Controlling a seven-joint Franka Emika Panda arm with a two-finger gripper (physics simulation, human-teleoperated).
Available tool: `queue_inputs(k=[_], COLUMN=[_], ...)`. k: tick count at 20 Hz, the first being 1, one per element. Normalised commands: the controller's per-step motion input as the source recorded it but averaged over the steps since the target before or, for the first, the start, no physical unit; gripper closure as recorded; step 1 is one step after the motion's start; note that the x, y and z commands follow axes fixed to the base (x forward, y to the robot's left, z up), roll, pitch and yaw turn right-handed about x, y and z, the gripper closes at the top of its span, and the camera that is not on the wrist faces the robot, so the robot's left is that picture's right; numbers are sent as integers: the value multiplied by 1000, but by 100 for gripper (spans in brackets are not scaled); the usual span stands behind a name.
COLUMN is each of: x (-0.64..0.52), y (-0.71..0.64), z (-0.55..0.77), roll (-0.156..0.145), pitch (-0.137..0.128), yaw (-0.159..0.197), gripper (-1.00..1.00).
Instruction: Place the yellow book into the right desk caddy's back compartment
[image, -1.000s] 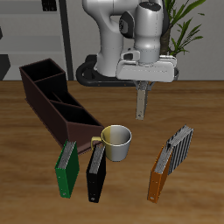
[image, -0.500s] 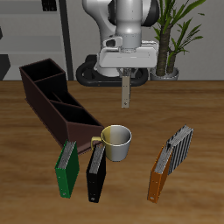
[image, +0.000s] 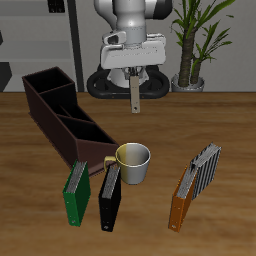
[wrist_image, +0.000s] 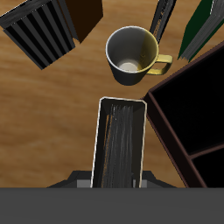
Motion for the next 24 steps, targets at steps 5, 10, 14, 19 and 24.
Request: queue_inputs(k=[5, 10, 14, 19, 24], x=[-39, -11, -25, -18, -29], y=[-420, -437, -266, -417, -202], z=[172, 214, 193, 244, 63], roll=[-12, -49, -40, -50, -31], pitch=[-1, -29, -25, -11, 8], yaw=[154, 94, 47, 97, 40], gripper=[100, 100, 100, 100, 100])
